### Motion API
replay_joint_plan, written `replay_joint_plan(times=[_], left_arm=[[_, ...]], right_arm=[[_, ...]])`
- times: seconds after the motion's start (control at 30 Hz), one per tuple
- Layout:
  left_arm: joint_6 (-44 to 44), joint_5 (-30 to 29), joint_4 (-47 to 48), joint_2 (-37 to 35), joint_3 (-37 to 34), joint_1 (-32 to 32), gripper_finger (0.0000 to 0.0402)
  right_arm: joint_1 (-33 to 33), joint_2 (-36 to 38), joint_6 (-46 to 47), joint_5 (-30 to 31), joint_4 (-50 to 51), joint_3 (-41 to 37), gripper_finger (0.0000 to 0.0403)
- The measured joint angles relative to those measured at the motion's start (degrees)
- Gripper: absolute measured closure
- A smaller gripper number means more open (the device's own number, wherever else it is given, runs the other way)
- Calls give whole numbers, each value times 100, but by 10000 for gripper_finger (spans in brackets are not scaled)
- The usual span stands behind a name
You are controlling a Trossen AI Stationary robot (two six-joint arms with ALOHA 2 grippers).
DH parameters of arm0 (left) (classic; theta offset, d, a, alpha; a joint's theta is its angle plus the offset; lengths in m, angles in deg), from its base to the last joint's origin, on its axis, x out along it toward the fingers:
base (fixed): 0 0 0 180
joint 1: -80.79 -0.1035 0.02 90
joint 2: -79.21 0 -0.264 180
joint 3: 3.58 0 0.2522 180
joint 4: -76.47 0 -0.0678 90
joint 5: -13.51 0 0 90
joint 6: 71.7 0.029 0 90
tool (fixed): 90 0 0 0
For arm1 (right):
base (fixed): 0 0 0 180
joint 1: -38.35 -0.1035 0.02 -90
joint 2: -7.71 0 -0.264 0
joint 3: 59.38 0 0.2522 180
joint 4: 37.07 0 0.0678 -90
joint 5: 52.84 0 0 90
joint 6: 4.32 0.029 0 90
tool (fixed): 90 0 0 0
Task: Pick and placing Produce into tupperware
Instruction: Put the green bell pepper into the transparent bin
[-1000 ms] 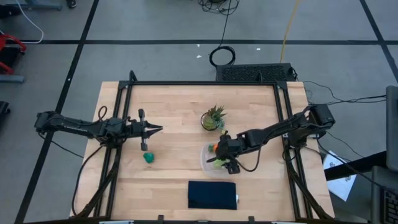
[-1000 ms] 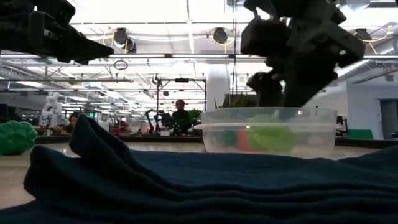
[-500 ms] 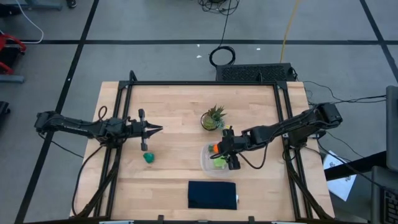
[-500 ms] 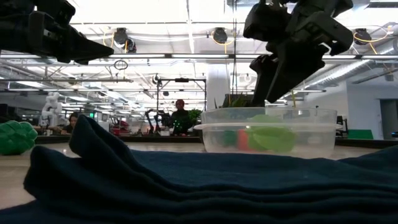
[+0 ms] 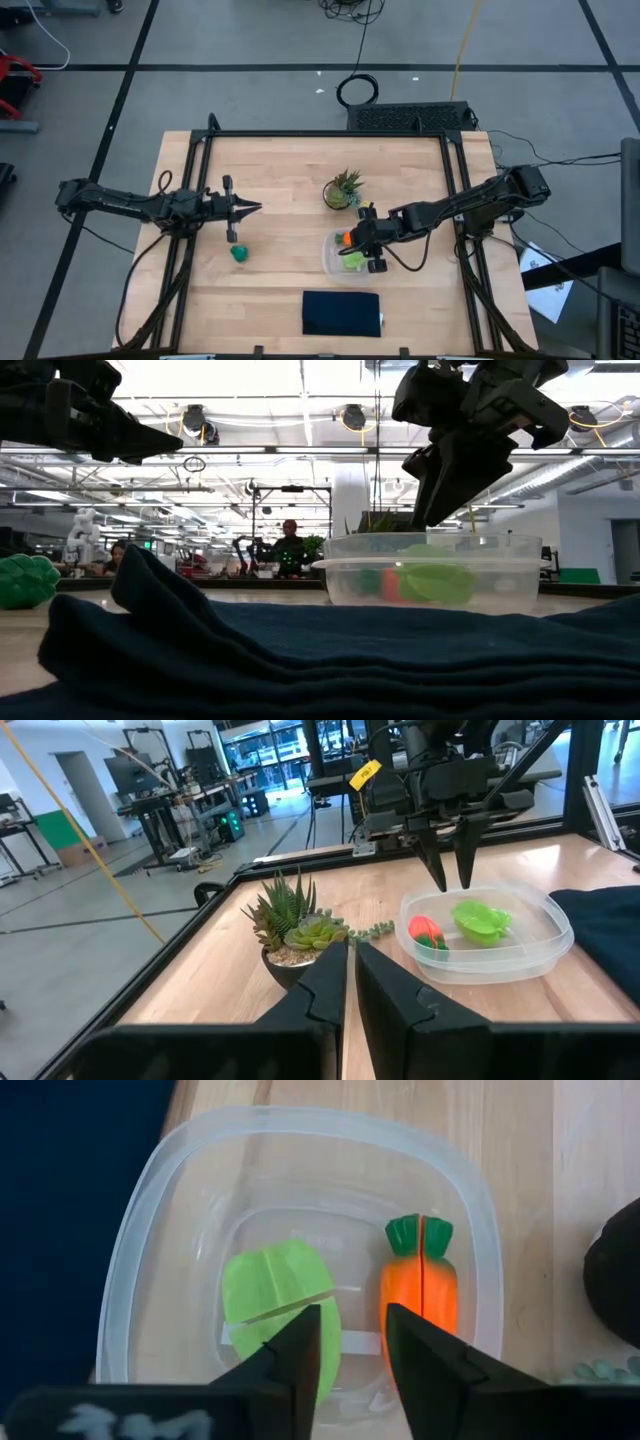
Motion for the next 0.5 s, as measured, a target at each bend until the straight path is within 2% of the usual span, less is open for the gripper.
replay_joint_plan(times=[0.5], left_arm=[[134, -2, -9, 2, 0, -2, 371]], right_arm=[[0, 302, -136, -37, 38, 8, 400]])
